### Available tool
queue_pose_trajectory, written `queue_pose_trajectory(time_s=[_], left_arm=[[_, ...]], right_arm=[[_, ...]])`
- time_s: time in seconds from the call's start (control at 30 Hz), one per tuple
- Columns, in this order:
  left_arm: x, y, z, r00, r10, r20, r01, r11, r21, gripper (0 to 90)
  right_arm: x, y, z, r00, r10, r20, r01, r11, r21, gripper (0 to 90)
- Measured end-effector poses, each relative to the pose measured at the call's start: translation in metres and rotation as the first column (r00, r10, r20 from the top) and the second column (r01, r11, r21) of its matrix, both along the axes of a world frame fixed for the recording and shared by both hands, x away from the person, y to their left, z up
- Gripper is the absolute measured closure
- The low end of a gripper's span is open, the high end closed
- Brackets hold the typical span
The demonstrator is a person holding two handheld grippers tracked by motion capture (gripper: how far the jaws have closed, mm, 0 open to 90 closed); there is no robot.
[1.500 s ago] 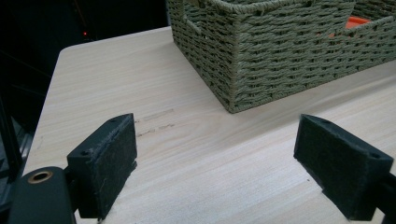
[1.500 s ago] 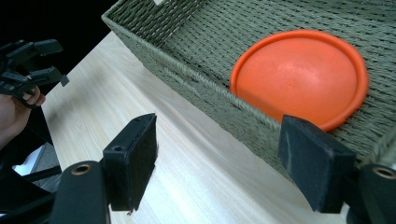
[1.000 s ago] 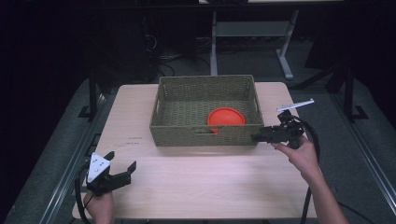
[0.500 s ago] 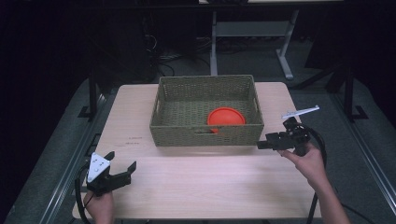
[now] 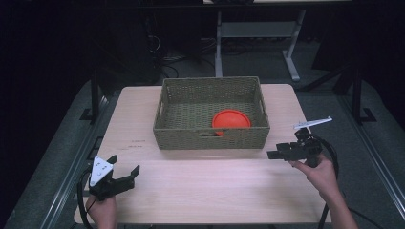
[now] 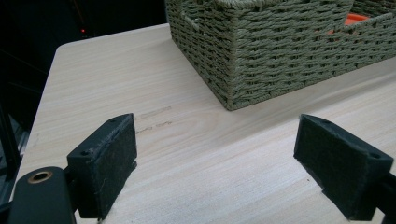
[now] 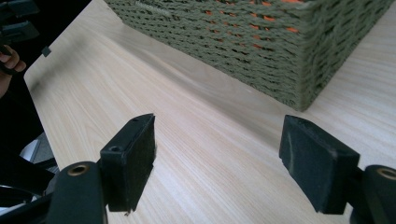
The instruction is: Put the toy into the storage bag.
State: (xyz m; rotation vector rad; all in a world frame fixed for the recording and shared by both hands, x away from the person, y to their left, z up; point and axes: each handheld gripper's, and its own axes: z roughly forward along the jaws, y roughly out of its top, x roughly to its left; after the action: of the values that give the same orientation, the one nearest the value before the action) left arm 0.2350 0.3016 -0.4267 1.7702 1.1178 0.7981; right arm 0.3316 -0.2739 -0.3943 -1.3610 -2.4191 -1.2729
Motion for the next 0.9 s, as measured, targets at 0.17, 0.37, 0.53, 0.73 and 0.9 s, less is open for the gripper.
queue_pose_trajectory(time_s=[0.17,0.37,0.53,0.73,0.9], left_arm=[[0.0,0.0,0.0,1.0,-0.001,-0.002,0.001,1.0,0.0,12.7],[0.0,0.0,0.0,1.0,-0.002,-0.003,0.002,1.0,0.001,12.7],[0.0,0.0,0.0,1.0,-0.001,-0.004,0.001,1.0,0.002,12.7],[0.0,0.0,0.0,1.0,-0.001,-0.002,0.001,1.0,-0.002,12.7],[0.0,0.0,0.0,1.0,-0.001,-0.001,0.001,1.0,-0.001,12.7]], right_arm=[[-0.004,-0.005,-0.003,0.9999,-0.017,0.0,0.017,1.0,-0.011,26.4],[-0.007,-0.012,-0.009,0.9996,-0.026,-0.009,0.026,1.0,-0.008,26.4],[-0.011,-0.017,-0.017,0.9988,-0.042,-0.027,0.042,0.999,0.024,26.2],[-0.017,-0.023,-0.027,0.9975,-0.059,-0.038,0.061,0.997,0.045,26.2],[-0.021,-0.03,-0.035,0.9961,-0.075,-0.047,0.077,0.996,0.047,26.0]])
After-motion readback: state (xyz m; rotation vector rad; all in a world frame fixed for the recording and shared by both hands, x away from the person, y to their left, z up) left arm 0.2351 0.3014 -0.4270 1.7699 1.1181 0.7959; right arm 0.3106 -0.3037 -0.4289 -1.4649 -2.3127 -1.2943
